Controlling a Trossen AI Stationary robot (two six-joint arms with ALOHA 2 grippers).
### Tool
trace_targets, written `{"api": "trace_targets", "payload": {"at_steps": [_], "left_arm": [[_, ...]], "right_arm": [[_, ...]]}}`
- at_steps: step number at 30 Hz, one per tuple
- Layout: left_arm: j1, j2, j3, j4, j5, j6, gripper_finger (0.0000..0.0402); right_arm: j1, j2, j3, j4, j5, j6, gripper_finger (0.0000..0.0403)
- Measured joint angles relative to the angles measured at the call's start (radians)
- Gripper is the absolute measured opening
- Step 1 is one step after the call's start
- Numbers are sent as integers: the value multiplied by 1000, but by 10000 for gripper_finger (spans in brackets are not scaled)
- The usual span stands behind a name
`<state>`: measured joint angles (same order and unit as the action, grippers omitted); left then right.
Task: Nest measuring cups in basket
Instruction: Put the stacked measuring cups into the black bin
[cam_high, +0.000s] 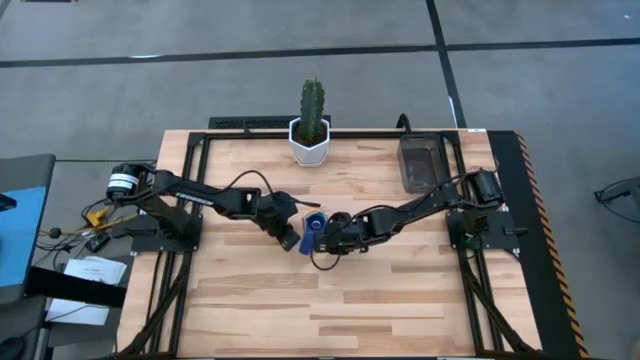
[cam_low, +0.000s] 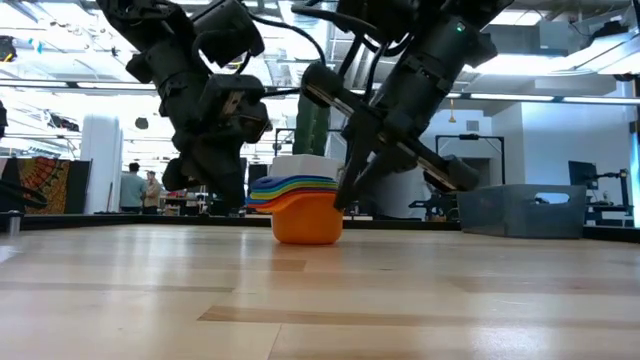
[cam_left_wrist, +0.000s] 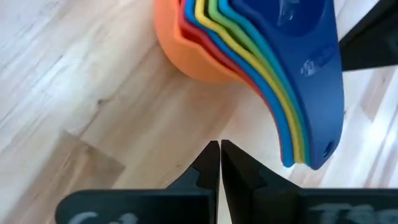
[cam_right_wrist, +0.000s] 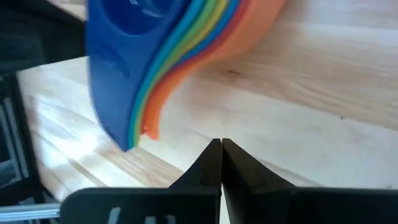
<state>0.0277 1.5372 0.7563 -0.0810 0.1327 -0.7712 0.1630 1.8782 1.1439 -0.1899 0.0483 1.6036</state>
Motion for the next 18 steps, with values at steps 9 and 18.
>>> {"api": "trace_targets", "payload": {"at_steps": [9,18], "left_arm": [[-23,58,0,69,10,-36,2],[-28,63,0,83,-31,-63,2]], "right_arm": [[-31,0,1,24,4,-5,20],[-14,0,1,48,3,1,21]]}}
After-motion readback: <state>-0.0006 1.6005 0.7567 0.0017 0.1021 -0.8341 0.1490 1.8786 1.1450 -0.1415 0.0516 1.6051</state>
